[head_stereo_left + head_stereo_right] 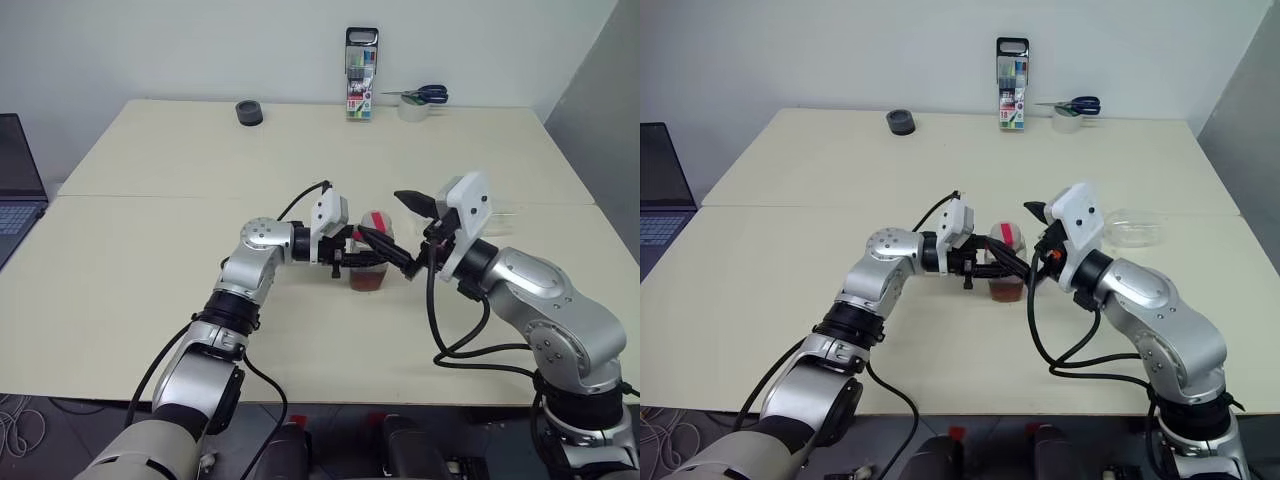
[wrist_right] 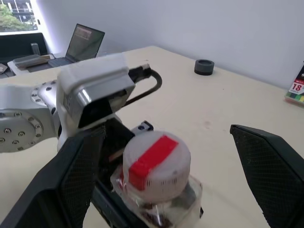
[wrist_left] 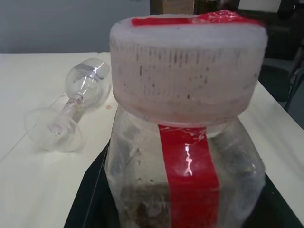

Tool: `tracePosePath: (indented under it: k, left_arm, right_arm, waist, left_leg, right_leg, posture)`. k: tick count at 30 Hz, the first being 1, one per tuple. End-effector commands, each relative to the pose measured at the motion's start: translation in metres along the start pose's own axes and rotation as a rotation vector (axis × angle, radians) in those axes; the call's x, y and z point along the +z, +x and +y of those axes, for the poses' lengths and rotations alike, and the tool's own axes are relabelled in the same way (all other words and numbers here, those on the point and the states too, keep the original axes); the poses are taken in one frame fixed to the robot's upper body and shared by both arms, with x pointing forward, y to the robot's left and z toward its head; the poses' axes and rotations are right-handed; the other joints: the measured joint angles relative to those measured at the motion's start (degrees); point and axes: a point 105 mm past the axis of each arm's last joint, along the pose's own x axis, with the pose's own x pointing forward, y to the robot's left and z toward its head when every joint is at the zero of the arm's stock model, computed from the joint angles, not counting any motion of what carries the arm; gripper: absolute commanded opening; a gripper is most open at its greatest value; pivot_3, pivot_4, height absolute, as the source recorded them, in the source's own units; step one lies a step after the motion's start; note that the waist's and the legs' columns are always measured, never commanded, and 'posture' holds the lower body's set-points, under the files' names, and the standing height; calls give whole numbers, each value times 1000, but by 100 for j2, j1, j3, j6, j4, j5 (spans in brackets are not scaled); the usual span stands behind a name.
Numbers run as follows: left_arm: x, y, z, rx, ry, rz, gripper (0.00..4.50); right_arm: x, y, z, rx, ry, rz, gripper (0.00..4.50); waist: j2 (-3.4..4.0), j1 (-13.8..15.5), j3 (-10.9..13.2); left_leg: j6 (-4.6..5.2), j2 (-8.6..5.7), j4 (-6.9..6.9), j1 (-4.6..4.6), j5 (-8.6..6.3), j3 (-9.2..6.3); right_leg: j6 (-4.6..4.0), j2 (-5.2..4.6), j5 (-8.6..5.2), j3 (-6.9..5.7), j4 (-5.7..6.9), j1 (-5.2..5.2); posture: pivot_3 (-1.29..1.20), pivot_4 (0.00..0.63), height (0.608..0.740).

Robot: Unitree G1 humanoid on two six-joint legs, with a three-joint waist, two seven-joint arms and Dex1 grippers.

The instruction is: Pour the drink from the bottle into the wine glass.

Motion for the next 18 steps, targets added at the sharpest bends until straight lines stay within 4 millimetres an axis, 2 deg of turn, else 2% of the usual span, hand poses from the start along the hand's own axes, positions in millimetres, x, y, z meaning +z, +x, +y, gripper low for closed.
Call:
tracePosePath:
  k: [1, 7, 10, 13, 15, 18]
  left_arm:
    - [19, 3, 3, -15, 80, -31, 1778]
    - [19, 1, 5, -7, 85, -27, 1778]
    - [19, 1, 5, -5, 87, -27, 1778]
    - [18, 1, 4, -5, 88, -26, 1778]
    - [18, 1, 4, -5, 88, -25, 1778]
    - [18, 1, 4, -4, 89, -25, 1778]
  right_arm:
    - [5, 3, 2, 11, -19, -11, 4500]
    - [-2, 4, 2, 16, -6, 26, 4500]
    - [0, 4, 1, 6, 2, 13, 3618]
    - [2, 5, 1, 2, 19, -2, 2456]
    - [2, 5, 2, 9, 24, -4, 1918]
    - [1, 6, 4, 28, 12, -2, 1899]
  waist:
    - [0, -1, 0]
    - [0, -2, 0]
    - [0, -2, 0]
    - [0, -3, 0]
    - [0, -4, 0]
    - [0, -4, 0]
  left_leg:
    - [0, 0, 0, 0, 0, 0]
    - [0, 0, 0, 0, 0, 1]
    - [1, 0, 0, 0, 0, 0]
    - [1, 0, 0, 0, 0, 0]
    - [1, 0, 0, 0, 0, 0]
    - [1, 0, 0, 0, 0, 0]
  right_leg:
    - [0, 0, 0, 0, 0, 0]
    - [0, 0, 0, 1, 1, 0]
    - [0, 0, 0, 0, 1, 0]
    - [0, 0, 0, 1, 1, 0]
    - [0, 0, 0, 0, 1, 0]
    - [0, 0, 0, 0, 2, 0]
  posture:
    - [0, 150, 740]
    - [0, 150, 740]
    - [0, 150, 740]
    - [0, 150, 740]
    - [0, 150, 740]
    - [0, 150, 740]
